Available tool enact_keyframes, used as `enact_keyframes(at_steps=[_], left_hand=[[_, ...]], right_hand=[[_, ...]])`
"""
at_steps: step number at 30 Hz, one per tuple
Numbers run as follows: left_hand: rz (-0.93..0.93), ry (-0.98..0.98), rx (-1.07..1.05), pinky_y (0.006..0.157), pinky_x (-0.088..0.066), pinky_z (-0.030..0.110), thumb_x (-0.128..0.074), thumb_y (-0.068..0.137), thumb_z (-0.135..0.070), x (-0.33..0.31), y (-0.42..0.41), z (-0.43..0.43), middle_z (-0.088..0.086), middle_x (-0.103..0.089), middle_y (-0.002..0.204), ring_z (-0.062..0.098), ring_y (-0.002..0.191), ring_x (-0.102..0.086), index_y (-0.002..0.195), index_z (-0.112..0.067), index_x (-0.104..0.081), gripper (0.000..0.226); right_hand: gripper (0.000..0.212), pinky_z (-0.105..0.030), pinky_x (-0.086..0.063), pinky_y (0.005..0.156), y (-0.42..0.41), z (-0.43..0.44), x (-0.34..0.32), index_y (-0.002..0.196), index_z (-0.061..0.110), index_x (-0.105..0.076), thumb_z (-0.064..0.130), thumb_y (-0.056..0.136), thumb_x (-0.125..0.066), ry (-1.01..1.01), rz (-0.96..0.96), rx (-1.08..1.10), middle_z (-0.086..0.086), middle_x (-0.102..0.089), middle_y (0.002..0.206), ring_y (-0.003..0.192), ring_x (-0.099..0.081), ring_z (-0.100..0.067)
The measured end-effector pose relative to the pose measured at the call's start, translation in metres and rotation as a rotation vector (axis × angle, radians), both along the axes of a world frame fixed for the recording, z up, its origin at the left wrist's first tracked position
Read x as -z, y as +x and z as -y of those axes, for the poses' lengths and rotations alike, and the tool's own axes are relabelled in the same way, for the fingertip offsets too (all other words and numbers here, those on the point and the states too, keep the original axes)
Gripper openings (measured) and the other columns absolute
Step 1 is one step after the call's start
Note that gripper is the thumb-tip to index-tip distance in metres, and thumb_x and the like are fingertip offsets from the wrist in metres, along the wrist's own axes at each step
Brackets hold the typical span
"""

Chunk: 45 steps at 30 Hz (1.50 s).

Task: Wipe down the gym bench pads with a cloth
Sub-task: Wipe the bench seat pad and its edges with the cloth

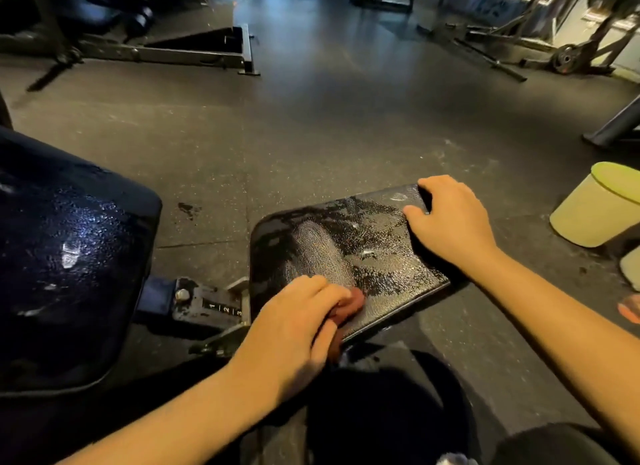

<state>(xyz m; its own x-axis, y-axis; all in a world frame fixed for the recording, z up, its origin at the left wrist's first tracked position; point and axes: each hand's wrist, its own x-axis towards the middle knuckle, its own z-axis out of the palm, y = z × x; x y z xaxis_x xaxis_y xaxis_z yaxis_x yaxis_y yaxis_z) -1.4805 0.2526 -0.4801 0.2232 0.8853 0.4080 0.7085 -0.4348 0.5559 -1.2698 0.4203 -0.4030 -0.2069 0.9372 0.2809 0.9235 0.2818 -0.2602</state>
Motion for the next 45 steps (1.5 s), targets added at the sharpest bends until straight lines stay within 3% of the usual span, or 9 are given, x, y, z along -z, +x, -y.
enact_keyframes(at_steps=[6,9,12,17,20,25,33,40,45], left_hand=[[0.059,-0.101,-0.602,0.093,-0.045,0.039,-0.066,0.09,-0.011,0.002,-0.044,-0.077,0.005,-0.072,0.111,0.031,0.109,-0.064,0.112,-0.019,-0.073,0.025],[0.105,-0.023,-0.25,0.095,-0.046,0.033,-0.064,0.085,-0.009,-0.007,0.018,-0.037,-0.004,-0.069,0.108,0.019,0.104,-0.063,0.114,-0.023,-0.073,0.034],[-0.009,0.017,0.003,0.09,-0.044,0.03,-0.062,0.087,-0.013,0.007,0.005,0.017,-0.003,-0.061,0.108,0.019,0.1,-0.058,0.119,-0.017,-0.065,0.033],[0.01,-0.097,-0.525,0.089,-0.047,0.037,-0.072,0.089,-0.014,0.013,-0.055,-0.05,0.002,-0.072,0.106,0.03,0.104,-0.066,0.107,-0.019,-0.072,0.019],[0.126,-0.073,-0.508,0.097,-0.049,0.038,-0.068,0.089,-0.01,-0.006,-0.014,-0.082,-0.002,-0.073,0.111,0.024,0.109,-0.065,0.11,-0.02,-0.074,0.024],[-0.002,-0.015,0.031,0.093,-0.045,0.024,-0.064,0.087,-0.01,-0.005,-0.009,-0.004,-0.009,-0.067,0.108,0.011,0.102,-0.06,0.118,-0.019,-0.068,0.033],[0.056,-0.121,-0.522,0.094,-0.048,0.039,-0.067,0.092,-0.012,-0.012,-0.031,-0.123,0.003,-0.072,0.113,0.029,0.11,-0.065,0.11,-0.016,-0.073,0.02],[-0.017,-0.022,0.12,0.092,-0.043,0.02,-0.067,0.084,-0.001,-0.014,-0.005,-0.023,-0.009,-0.064,0.105,0.008,0.099,-0.058,0.115,-0.018,-0.068,0.034],[-0.124,-0.116,-0.42,0.091,-0.051,0.041,-0.068,0.086,-0.017,-0.008,-0.06,-0.091,0.002,-0.072,0.105,0.029,0.103,-0.066,0.105,-0.019,-0.073,0.019]], right_hand=[[0.033,-0.031,-0.025,0.052,-0.001,0.004,-0.002,0.071,0.013,-0.039,0.029,0.092,-0.058,0.011,0.01,-0.014,0.003,-0.039,0.068,0.073,-0.044,-0.028],[0.026,-0.035,-0.039,0.057,-0.003,0.008,-0.006,0.078,0.008,-0.052,0.029,0.092,-0.058,-0.018,0.002,0.01,-0.005,-0.052,0.074,0.078,-0.052,-0.033],[0.034,-0.046,-0.052,0.086,0.002,0.01,-0.012,0.116,0.001,-0.063,0.028,0.095,-0.059,-0.091,-0.039,0.004,-0.018,-0.067,0.114,0.106,-0.06,-0.038],[0.043,-0.04,-0.04,0.107,0.017,0.015,-0.009,0.14,0.007,-0.055,0.026,0.102,-0.052,-0.099,-0.22,-0.045,-0.01,-0.057,0.144,0.131,-0.051,-0.03],[0.042,-0.031,-0.039,0.097,0.016,0.018,-0.006,0.142,0.01,-0.055,0.027,0.104,-0.049,-0.045,-0.372,-0.007,-0.006,-0.061,0.139,0.123,-0.055,-0.02],[0.034,-0.026,-0.036,0.086,0.017,0.014,-0.002,0.129,0.012,-0.064,0.029,0.102,-0.052,-0.032,-0.423,0.0,-0.002,-0.067,0.124,0.106,-0.056,-0.013],[0.031,-0.027,-0.037,0.084,0.02,0.01,0.003,0.128,0.014,-0.065,0.023,0.101,-0.053,-0.003,-0.437,-0.008,-0.001,-0.069,0.121,0.099,-0.053,-0.01],[0.028,-0.028,-0.038,0.082,0.023,0.009,0.003,0.124,0.016,-0.065,0.019,0.101,-0.05,-0.024,-0.547,-0.009,0.011,-0.062,0.097,0.087,-0.059,-0.005],[0.028,-0.03,-0.035,0.079,0.021,0.01,0.006,0.124,0.019,-0.065,0.024,0.103,-0.047,0.011,-0.463,-0.01,0.009,-0.064,0.096,0.09,-0.055,-0.013]])
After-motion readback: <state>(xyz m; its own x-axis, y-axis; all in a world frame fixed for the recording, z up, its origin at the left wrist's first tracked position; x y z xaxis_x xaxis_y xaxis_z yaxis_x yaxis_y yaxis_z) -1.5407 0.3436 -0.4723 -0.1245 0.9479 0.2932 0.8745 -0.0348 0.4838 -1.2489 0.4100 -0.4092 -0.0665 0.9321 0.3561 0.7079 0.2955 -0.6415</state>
